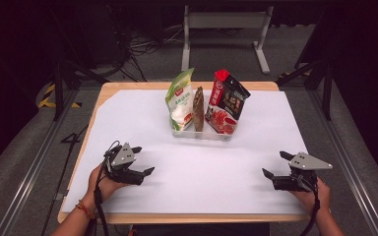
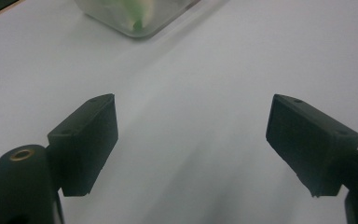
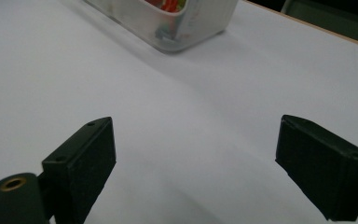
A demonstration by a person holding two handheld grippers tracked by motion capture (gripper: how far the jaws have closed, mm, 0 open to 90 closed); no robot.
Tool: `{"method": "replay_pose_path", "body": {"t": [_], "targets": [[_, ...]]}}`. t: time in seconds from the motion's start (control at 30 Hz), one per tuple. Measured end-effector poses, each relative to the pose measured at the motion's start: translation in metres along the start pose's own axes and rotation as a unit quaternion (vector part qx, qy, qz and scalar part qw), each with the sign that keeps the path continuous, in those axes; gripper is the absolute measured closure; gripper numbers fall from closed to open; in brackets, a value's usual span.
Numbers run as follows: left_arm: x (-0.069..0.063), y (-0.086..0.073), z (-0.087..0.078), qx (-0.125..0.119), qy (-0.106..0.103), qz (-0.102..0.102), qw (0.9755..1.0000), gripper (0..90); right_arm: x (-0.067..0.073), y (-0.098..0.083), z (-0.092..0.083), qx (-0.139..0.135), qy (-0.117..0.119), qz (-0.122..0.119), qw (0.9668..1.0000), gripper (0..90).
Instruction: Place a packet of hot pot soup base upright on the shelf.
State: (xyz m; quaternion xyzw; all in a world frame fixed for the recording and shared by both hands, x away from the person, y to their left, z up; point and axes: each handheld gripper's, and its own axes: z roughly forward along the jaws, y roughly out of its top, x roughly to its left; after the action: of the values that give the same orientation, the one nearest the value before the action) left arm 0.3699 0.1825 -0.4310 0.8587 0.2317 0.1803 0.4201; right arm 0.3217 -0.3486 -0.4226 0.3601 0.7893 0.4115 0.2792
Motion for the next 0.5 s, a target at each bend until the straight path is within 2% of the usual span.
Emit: {"method": "replay_pose_path", "body": {"t": [0.1,0.5], "targets": [[0.000,0.000,0.001,0.000,0.000,0.003,1.0000,17.4,-0.003,-0.006,-0.006,-0.009,-0.005,0.014,0.9999,12.6],[-0.002,-0.001,0.003,-0.005,-0.012,0.011,0.9999,17.0,-0.012,-0.022,-0.023,-0.023,-0.041,0.035,0.9983,12.6]]}}
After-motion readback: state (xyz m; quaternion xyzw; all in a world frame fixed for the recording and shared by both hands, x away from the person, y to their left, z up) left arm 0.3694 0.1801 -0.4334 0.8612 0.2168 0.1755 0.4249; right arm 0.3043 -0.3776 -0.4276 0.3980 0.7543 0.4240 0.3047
